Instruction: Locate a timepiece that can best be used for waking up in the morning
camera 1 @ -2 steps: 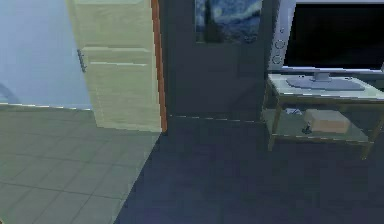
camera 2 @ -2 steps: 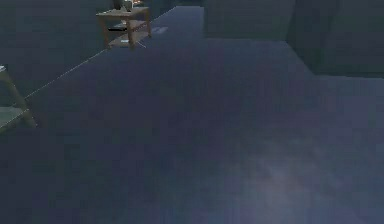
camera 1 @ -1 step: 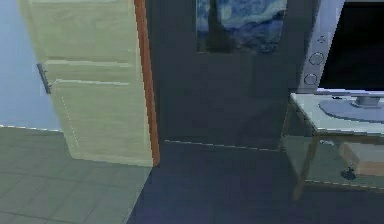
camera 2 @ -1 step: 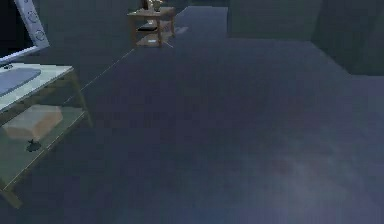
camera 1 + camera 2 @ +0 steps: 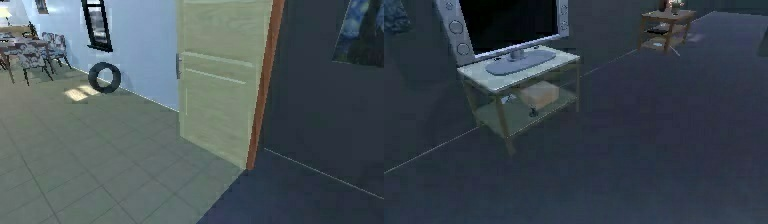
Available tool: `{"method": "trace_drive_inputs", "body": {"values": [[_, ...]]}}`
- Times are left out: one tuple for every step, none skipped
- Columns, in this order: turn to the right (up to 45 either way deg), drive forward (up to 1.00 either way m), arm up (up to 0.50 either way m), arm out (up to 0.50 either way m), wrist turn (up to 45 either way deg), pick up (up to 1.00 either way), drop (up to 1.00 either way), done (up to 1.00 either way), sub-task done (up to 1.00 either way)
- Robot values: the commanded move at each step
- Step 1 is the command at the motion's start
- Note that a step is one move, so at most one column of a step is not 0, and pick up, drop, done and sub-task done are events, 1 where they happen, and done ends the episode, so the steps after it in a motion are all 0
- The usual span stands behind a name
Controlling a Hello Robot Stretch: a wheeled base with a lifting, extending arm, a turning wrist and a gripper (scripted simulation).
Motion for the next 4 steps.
{"method": "trace_drive_inputs", "body": {"values": [[0.0, 0.45, 0.0, 0.0, 0.0, 0.0, 0.0, 0.0, 0.0], [-45.0, 0.0, 0.0, 0.0, 0.0, 0.0, 0.0, 0.0, 0.0], [0.0, 1.0, 0.0, 0.0, 0.0, 0.0, 0.0, 0.0, 0.0], [-30.0, 0.0, 0.0, 0.0, 0.0, 0.0, 0.0, 0.0, 0.0]]}}
